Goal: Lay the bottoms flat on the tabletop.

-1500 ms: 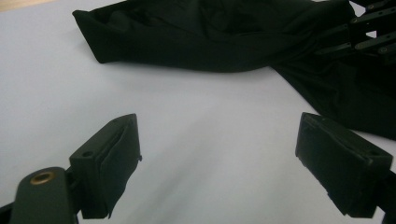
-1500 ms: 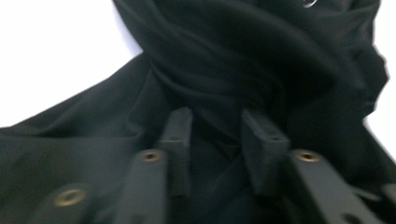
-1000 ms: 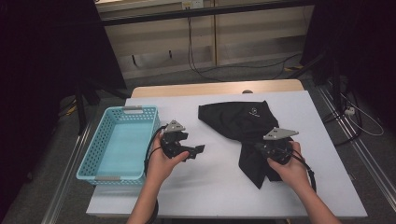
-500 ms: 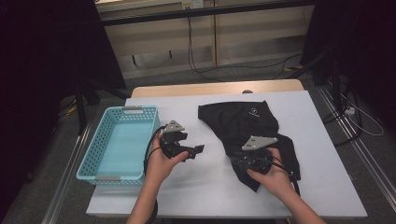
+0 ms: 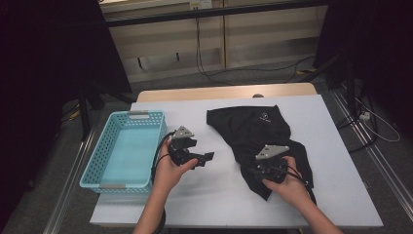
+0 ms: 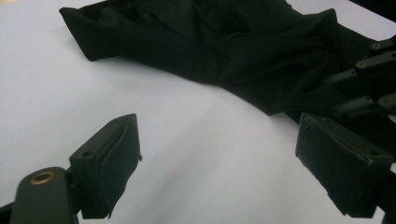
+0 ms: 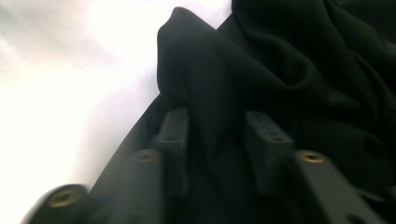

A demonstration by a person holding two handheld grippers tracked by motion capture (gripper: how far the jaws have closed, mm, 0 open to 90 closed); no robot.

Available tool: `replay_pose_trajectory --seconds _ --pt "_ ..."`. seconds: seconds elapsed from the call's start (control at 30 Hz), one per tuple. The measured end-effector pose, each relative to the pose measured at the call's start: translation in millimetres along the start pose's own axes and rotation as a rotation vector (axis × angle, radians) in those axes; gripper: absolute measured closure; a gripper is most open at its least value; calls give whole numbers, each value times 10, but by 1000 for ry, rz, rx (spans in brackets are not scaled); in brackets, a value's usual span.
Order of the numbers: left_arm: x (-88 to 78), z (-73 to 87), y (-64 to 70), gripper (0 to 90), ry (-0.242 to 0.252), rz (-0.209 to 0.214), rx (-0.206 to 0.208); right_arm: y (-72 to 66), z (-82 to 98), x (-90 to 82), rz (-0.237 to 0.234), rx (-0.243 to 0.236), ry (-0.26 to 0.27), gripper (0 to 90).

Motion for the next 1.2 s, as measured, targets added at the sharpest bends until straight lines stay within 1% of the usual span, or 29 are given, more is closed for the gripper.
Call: replay_pose_trajectory --seconds 0.07,0.13,0.17,0.2,0.27,0.3,0.37,0.43,0.53,0.63,0.7,0.73,0.77,0.83,0.87,0.93,1.0,1.03,1.07,1.13,1.2 --pt "4 5 -1 140 1 4 -4 2 -7 14 -7 6 4 833" --pt "-3 4 -6 140 2 5 -4 13 -23 26 -9 5 5 855" --pt "-8 1 -8 140 6 4 -10 13 -32 29 -15 6 7 856" --pt "-17 -1 -17 140 5 4 -3 9 -47 27 -26 17 12 857" --pt "-27 -11 -20 140 16 3 -12 3 -94 4 -43 31 31 860" --pt "-32 -15 -21 140 20 2 -15 4 -129 -18 -46 35 44 861" --pt "-39 -15 -27 140 19 0 -14 -13 -212 -76 -71 49 79 863" --pt "-39 -16 -36 140 22 -8 -16 -53 -282 -137 -94 54 104 863" --pt "-43 -21 -38 138 23 -9 -14 -149 -365 -219 -144 54 137 864" --pt "-46 -28 -34 137 22 -11 -13 -263 -403 -279 -185 35 152 860" --pt "-35 -33 -30 137 25 -13 -14 -307 -390 -285 -198 33 146 842" --pt "-29 -34 -29 137 26 -13 -15 -305 -376 -276 -199 40 141 813" --pt "-27 -31 -30 137 21 -11 -10 -284 -354 -259 -193 49 131 751" --pt "-20 -29 -26 137 19 -9 -12 -211 -303 -227 -157 55 104 606" --pt "-17 -31 -27 137 21 -8 -12 -174 -284 -223 -146 64 94 567" --pt "-13 -33 -32 137 20 -9 -9 -85 -276 -246 -130 93 104 532" --pt "-4 -29 -32 137 16 -10 -8 29 -279 -280 -95 117 118 488" --pt "-2 -25 -32 137 11 -11 -5 102 -278 -299 -82 135 126 487" --pt "5 -23 -23 137 14 -8 -10 142 -276 -310 -76 148 130 478" --pt "1 -19 -26 137 11 -12 -5 258 -260 -320 -47 157 136 443" --pt "-6 -20 -25 138 16 -11 -9 354 -237 -320 -36 189 137 444"
Point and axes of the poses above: each handheld gripper's, and its own axes: x roughly forward along the jaws, z roughly out of its underside, y roughly to its right, the point moved 9 cm from there along x, roughly forward along the jaws, and after that the axes turned 7 degrees about z, right-handed, at the moved point
